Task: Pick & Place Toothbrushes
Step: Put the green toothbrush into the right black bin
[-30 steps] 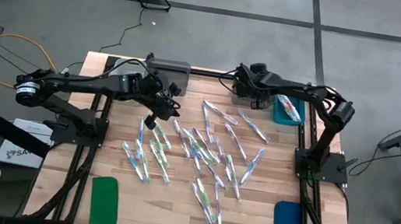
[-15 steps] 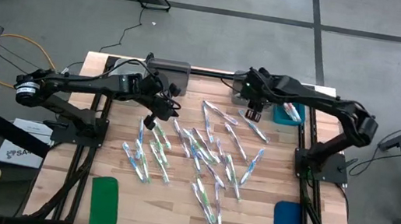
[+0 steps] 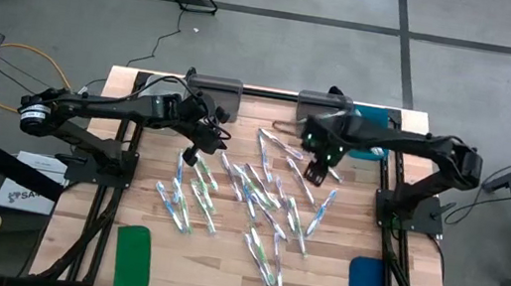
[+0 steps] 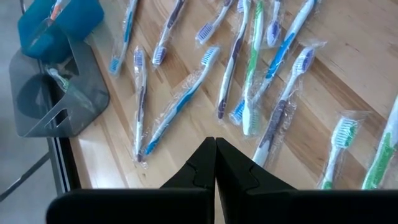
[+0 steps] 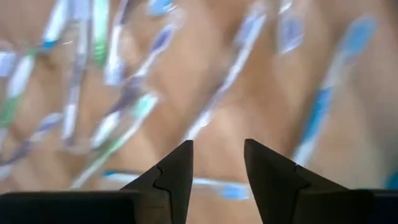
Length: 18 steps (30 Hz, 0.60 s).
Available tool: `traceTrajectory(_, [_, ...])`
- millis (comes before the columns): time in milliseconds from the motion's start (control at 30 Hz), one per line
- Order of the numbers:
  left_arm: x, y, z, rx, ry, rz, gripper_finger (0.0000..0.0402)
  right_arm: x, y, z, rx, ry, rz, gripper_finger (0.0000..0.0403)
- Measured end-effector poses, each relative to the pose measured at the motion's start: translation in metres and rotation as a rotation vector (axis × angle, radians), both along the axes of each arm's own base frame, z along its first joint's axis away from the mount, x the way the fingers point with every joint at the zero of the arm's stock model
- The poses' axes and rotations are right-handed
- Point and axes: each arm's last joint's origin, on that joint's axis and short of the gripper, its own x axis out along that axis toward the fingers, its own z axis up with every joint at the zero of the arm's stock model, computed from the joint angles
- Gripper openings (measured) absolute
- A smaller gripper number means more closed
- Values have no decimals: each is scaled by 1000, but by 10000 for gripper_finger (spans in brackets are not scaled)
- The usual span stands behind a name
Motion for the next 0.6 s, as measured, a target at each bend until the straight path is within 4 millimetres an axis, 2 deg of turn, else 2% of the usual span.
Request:
traceTrajectory(133, [0, 0, 0, -5, -1, 5, 1, 3, 26, -18, -19, 30, -65, 136])
traceTrajectory(333, [0, 0, 0, -3, -5, 5, 1, -4, 64, -45, -52, 84, -215, 136])
traceTrajectory(600, [2, 1, 2, -1, -24, 8, 1, 1, 101, -58, -135, -67, -286, 136])
